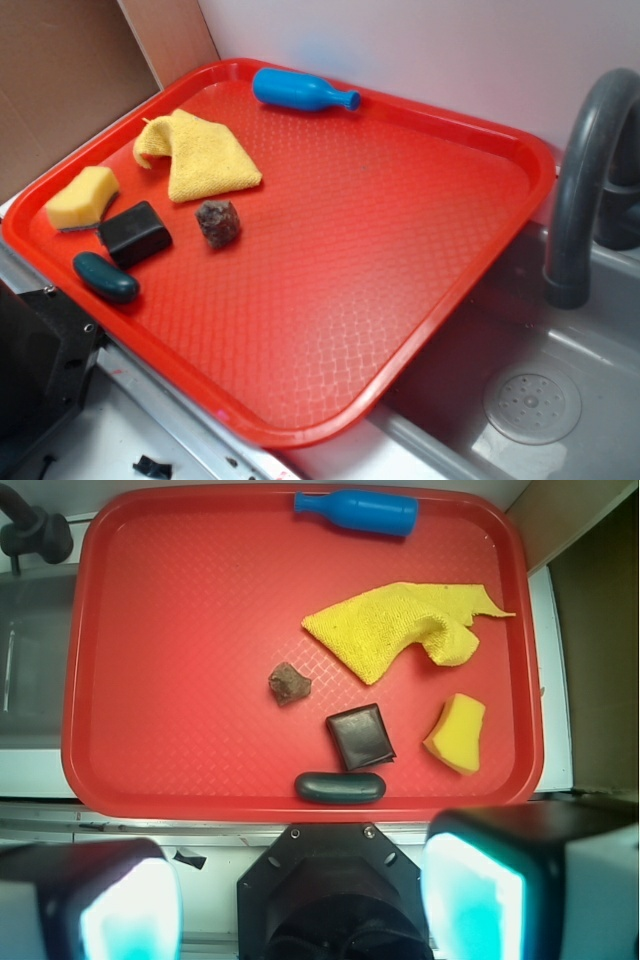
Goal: Grab the green sponge.
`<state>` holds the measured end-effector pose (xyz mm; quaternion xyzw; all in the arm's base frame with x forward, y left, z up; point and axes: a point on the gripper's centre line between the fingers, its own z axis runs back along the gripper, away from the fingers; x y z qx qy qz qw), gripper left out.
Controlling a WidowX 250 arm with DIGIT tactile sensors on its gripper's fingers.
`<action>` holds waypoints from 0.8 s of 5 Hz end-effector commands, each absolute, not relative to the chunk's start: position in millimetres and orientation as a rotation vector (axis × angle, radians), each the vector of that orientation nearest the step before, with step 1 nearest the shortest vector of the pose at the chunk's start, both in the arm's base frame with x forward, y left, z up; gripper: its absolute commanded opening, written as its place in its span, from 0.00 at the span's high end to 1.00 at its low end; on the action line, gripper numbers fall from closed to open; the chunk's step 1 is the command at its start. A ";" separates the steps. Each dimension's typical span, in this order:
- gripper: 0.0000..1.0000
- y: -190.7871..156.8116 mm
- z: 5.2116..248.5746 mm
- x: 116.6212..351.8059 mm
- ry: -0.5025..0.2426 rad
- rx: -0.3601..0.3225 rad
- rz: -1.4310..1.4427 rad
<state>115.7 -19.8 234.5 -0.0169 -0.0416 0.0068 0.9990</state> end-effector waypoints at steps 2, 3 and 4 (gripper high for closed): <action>0.00 -11.0 227.4 123.5 -0.153 -0.053 0.191; 0.00 7.3 210.3 135.0 -0.234 -0.028 0.401; 0.00 32.1 181.5 148.6 -0.243 0.008 0.480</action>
